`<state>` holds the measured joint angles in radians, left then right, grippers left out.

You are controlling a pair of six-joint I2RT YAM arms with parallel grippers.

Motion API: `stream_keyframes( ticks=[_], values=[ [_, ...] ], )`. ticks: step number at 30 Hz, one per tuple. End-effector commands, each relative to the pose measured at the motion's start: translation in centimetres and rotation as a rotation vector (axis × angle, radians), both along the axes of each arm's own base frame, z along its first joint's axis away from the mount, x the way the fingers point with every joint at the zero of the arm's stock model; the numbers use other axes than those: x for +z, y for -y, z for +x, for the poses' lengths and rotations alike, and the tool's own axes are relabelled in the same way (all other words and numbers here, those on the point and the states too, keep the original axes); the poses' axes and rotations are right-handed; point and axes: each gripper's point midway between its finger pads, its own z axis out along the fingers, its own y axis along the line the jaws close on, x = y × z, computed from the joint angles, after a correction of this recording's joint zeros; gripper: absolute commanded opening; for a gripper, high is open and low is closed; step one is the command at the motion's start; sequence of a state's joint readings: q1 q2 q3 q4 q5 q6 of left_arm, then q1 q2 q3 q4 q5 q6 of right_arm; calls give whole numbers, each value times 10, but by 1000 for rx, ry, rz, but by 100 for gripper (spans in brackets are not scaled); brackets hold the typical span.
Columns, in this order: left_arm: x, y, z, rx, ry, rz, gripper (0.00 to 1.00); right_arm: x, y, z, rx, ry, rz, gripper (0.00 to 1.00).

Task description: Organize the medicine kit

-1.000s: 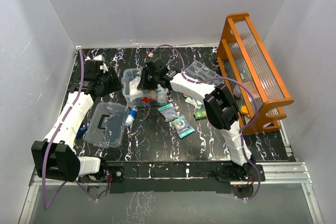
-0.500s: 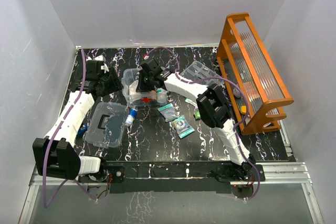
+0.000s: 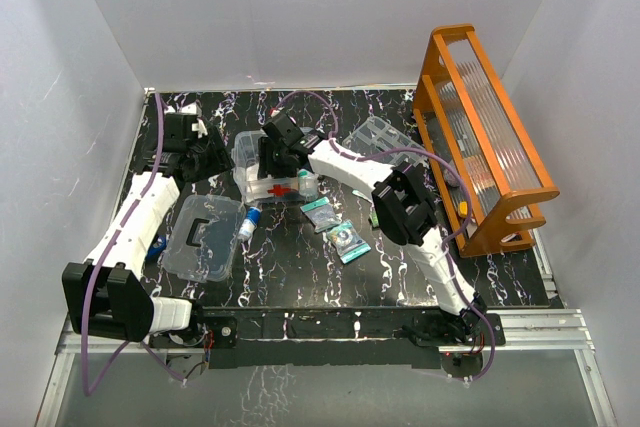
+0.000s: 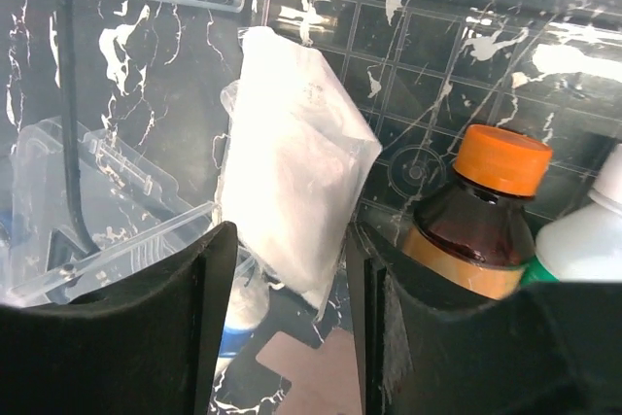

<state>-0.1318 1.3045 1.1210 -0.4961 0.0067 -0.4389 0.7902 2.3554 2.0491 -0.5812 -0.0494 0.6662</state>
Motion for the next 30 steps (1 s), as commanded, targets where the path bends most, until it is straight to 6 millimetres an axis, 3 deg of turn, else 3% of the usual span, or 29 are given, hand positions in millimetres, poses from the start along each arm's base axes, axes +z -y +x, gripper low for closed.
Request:
stream_keyframes(
  ticks=[1,10,16,21,24,30],
  values=[
    [22,-4,6,-12,47,21,57,76,8,9,-21,141,46,47],
    [46,2,-1,-96,111,22,58,133,35,5,-62,224,80,50],
    [67,7,-11,-168,187,25,59,145,86,-15,-101,237,53,51],
    [88,7,-23,-204,279,41,62,141,149,-44,-165,257,-26,53],
    [94,11,-31,-205,300,5,76,126,175,-64,-157,252,-79,59],
    [92,10,-36,-158,313,-27,98,60,209,-96,-98,153,-201,61]
  ],
)
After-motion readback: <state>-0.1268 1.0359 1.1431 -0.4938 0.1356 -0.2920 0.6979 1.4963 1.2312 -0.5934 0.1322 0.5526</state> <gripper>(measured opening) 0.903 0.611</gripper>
